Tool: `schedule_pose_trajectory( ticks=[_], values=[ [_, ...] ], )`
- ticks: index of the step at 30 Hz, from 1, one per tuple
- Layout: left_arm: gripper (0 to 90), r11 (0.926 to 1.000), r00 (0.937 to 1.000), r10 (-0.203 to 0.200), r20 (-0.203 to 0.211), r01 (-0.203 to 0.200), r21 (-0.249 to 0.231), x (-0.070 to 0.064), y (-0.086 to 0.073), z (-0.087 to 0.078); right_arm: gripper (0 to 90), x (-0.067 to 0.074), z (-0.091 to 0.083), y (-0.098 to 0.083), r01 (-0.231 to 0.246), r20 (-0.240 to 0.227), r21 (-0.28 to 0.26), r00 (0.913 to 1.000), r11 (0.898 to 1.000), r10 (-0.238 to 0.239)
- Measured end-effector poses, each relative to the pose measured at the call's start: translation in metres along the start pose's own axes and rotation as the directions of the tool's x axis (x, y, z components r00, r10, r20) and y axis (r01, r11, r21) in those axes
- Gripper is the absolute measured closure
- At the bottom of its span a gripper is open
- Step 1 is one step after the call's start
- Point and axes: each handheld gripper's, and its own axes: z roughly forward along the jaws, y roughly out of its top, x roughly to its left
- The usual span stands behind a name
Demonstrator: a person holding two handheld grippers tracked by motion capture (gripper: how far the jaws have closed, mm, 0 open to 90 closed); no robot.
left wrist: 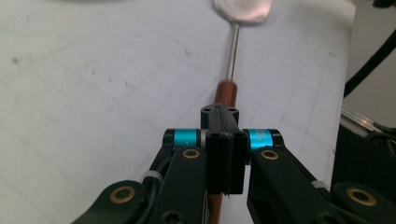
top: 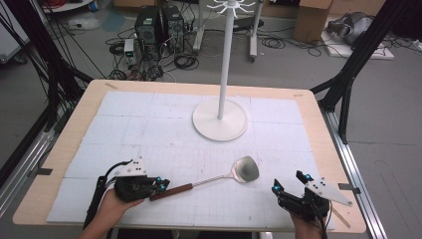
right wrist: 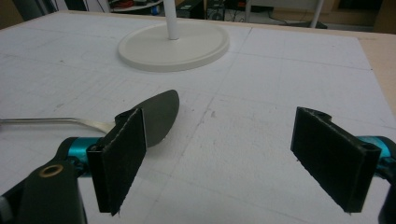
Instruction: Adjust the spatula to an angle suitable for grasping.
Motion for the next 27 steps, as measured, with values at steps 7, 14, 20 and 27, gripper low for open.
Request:
schedule_pose_trajectory(
  ticks=[7, 14, 20, 27],
  values=[
    [89.4, 0.9988, 0.9970, 0.026, 0.073, -0.029, 0.039, -0.012, -0.018, -0.002, 17.2, 0.002, 0.000, 0.000, 0.003, 0.006, 0.002, 1.0000, 1.000, -0.003],
    [88.8, 0.9918, 0.9966, 0.061, -0.056, -0.054, 0.116, -0.014, -0.015, 0.005, 17.2, 0.003, 0.000, 0.000, 0.005, 0.007, 0.005, 1.0000, 1.000, -0.005],
    [89.1, 0.9902, 0.9869, 0.051, -0.153, -0.030, 0.136, -0.005, -0.007, 0.008, 17.2, 0.002, -0.001, 0.000, 0.005, 0.008, 0.004, 1.0000, 1.000, -0.005],
    [88.4, 0.9942, 0.9510, -0.048, -0.306, 0.075, 0.077, 0.018, -0.002, 0.016, 17.2, 0.002, 0.000, 0.000, 0.005, 0.005, 0.006, 1.0000, 1.000, -0.005]
  ],
)
